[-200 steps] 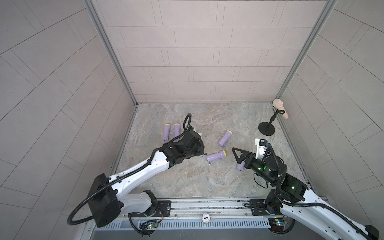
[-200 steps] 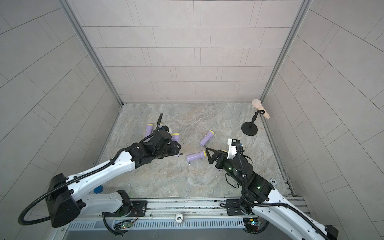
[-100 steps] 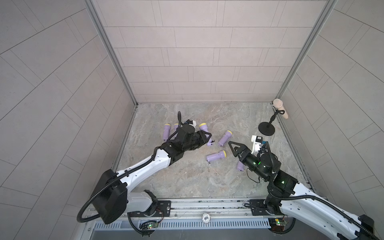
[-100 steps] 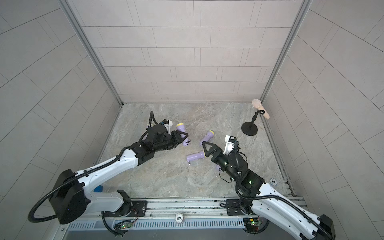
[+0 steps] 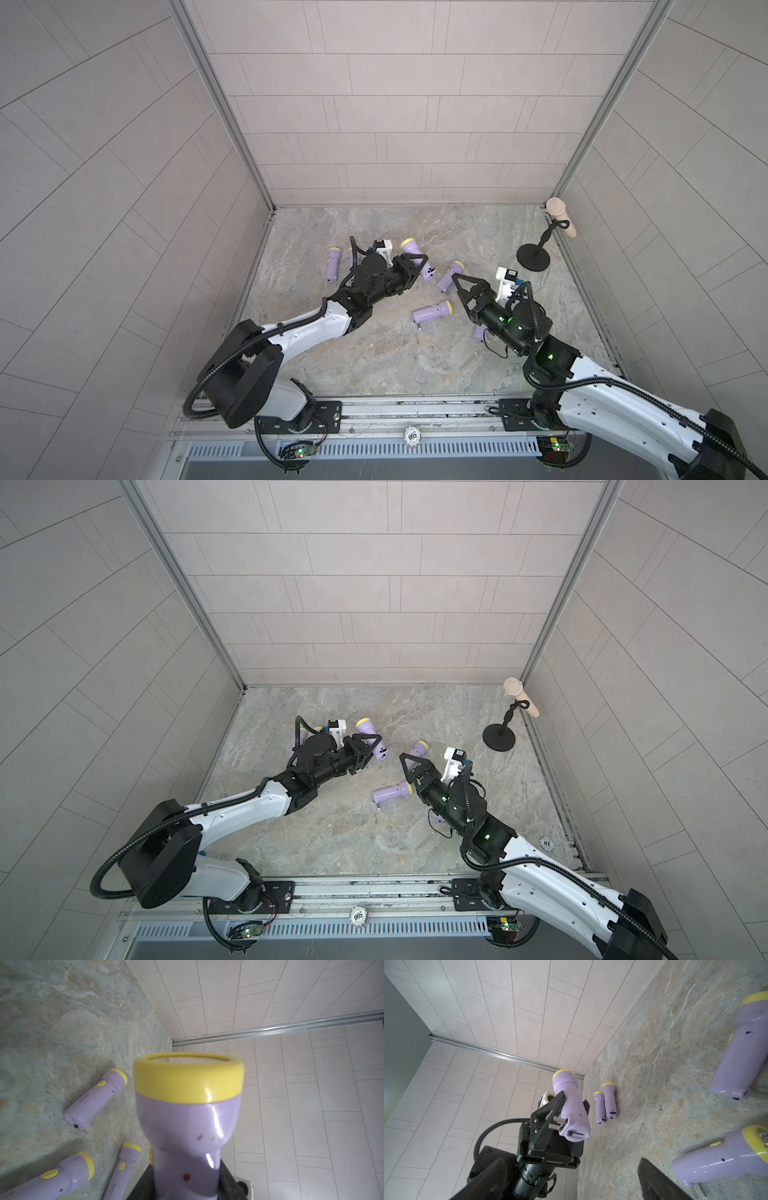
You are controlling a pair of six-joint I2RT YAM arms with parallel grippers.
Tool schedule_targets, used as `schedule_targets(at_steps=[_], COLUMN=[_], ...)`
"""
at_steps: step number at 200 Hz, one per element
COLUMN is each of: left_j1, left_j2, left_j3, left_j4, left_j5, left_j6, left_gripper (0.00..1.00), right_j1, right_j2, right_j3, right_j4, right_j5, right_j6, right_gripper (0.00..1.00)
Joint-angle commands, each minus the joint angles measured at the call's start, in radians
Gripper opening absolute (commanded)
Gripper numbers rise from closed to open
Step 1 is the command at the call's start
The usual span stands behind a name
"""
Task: Close the plug at the bottom of the flashlight
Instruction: Pick up the flashlight from the center of the board.
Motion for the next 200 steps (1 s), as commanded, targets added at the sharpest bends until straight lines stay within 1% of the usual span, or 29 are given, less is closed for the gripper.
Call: schedule_targets(at_steps=[1,27,87,112,131,154,200], left_j1=[0.006,0.006,0.005,0.005,0.004,0.004,0.005], left_j2=[0.043,0.111,0.187,0.231,0.255,0.269,0.278], left_j3=[-0.026,-0.039,-0.07,-0.072,-0.069,-0.08,-0.09], left_j4=[0.25,0.381,0.534,0.608,0.63,0.652,0.67], left_j5=[-0.011,-0.004,-0.032,-0.019,-0.002,-0.009,-0.009], left_j6=[-0.118,-0.186,-0.255,-0.295,-0.31,-0.32,-0.328], left_gripper=[0.0,0.0,0.0,0.0,0.0,0.0,0.0], right_j1=[0.004,0.004,0.004,0.003,0.001,-0.009,-0.055], right_j2=[0.029,0.076,0.159,0.205,0.233,0.248,0.268], right_j3=[0.005,0.012,0.021,0.022,0.025,0.029,0.027], right_j4=[0.07,0.131,0.211,0.261,0.298,0.314,0.325], right_j5=[-0.004,-0.014,-0.02,-0.024,-0.027,-0.026,-0.049], right_j6=[0.066,0.08,0.089,0.102,0.103,0.09,0.097], right_gripper=[1.0,1.0,1.0,0.99,0.98,0.96,0.93])
